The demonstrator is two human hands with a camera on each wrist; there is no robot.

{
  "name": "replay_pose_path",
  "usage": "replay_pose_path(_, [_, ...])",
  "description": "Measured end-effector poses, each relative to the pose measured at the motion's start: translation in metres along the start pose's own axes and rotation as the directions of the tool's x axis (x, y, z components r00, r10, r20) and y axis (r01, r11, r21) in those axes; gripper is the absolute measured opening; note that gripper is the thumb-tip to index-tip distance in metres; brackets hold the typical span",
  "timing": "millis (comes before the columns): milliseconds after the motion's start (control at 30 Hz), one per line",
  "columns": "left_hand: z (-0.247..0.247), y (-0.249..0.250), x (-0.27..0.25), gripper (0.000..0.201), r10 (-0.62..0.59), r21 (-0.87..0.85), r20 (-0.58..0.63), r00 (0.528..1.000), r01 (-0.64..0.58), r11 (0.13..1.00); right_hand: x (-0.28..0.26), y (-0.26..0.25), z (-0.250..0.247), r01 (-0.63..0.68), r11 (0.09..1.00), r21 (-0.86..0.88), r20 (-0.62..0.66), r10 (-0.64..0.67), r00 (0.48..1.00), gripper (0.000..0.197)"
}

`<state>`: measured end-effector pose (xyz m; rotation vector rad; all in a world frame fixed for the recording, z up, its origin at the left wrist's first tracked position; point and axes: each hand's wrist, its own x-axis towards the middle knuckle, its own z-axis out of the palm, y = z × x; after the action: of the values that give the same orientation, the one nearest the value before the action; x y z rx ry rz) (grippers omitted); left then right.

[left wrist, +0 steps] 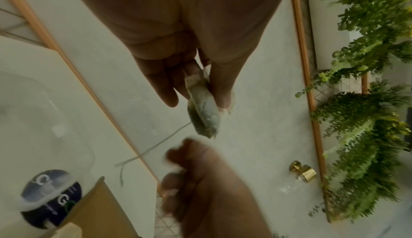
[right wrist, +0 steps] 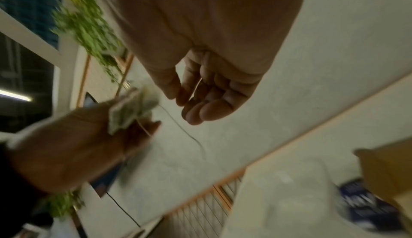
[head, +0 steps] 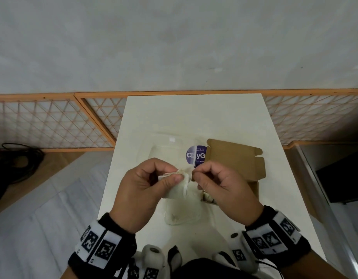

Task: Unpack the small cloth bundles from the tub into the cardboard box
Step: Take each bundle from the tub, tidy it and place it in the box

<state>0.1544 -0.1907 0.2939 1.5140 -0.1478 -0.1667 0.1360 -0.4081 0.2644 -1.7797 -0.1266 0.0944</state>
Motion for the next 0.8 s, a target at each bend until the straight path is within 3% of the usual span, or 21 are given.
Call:
replay_pose_path(67, [-0.01,-0.003,-0.003,0.007,0.015,0.034,-0.033,0.999,-0.014,0.999,0.008,0.027,0.008,-0.115,0.983,-0.144,0.061,0.125,0.99,0.011])
replay_pose_path(133, [-0.019,-0.006,-0.006,0.006,0.017,0.064,-0.049,0.999,-0.014,0.998,0.014,0.063,0.023,-0.146,0.924,-0.352,0.206,0.229,0.951,0.015])
replay_pose_path(200, [-0.024,-0.01,-0.007,0.006,0.009,0.077,-0.066,0.998,-0.004,0.997,0.017,0.095,0.04,-0.103,0.841,-0.532,0.337,0.322,0.885,0.021])
replay_pose_path(367, [-0.03,-0.017,-0.008,0.008,0.008,0.047,-0.083,0.997,-0.005,0.999,0.022,0.128,0.066,0.017,0.671,-0.741,0.448,0.476,0.757,0.046])
replay_pose_path(500, [-0.033,-0.02,-0.009,0.008,-0.026,0.087,-0.097,0.995,0.035,0.996,0.023,0.138,0.073,0.113,0.557,-0.823,0.459,0.535,0.71,0.05])
replay_pose_path(633, [-0.03,-0.018,-0.008,0.008,-0.073,0.083,-0.115,0.991,0.082,0.993,0.022,0.148,0.073,0.179,0.454,-0.873,0.434,0.554,0.71,0.041])
replay_pose_path(800, [-0.026,-0.019,-0.004,0.008,-0.108,0.078,-0.115,0.987,0.117,0.99,0.019,0.151,0.071,0.154,0.483,-0.862,0.404,0.471,0.784,0.022])
